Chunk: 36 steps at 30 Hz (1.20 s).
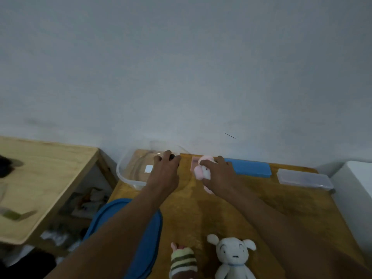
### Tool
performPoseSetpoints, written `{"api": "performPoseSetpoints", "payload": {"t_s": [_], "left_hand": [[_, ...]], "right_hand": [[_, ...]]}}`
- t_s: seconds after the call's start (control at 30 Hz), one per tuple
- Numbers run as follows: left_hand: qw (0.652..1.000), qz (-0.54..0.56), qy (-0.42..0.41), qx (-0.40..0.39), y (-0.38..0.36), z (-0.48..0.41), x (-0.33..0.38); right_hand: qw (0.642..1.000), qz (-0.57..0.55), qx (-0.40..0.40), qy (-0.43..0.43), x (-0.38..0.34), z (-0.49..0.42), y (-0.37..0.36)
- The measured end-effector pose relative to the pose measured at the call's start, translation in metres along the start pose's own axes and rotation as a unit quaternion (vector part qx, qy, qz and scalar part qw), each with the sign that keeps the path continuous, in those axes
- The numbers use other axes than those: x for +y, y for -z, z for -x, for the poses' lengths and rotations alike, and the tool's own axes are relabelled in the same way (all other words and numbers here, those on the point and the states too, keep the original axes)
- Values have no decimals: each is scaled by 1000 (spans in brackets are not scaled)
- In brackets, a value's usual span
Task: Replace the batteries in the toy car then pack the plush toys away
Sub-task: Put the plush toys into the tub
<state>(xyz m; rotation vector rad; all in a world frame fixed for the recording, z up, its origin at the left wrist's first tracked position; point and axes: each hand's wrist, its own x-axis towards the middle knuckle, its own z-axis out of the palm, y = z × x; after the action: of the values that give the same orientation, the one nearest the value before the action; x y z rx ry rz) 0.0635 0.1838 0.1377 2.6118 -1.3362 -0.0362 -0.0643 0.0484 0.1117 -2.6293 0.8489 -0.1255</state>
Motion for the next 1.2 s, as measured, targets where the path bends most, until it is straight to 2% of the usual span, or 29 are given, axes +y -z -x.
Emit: {"api": "performPoseSetpoints", "payload": {"t_s": [0.23, 0.37, 0.53, 0.67, 0.87, 1.2], "left_hand": [[999, -35, 15, 13, 22, -14, -75], [999, -38, -2, -5, 21, -26, -122], [999, -8, -21, -39, 6, -52, -165], [997, 0, -47, -65, -12, -72, -181], [994, -5, -69, -80, -46, -104, -192], [983, -17, -38, -178, -87, -138, -202]], "right_hand": [[999, 11, 13, 37, -73, -45, -10], [999, -3, 27, 23, -109, -69, -26], [1000, 20, 0, -12, -140, -96, -51], [997, 50, -23, -50, -149, -110, -67], [995, 61, -57, -63, -143, -141, -89], [987, 43, -133, -83, -122, -183, -136]]}}
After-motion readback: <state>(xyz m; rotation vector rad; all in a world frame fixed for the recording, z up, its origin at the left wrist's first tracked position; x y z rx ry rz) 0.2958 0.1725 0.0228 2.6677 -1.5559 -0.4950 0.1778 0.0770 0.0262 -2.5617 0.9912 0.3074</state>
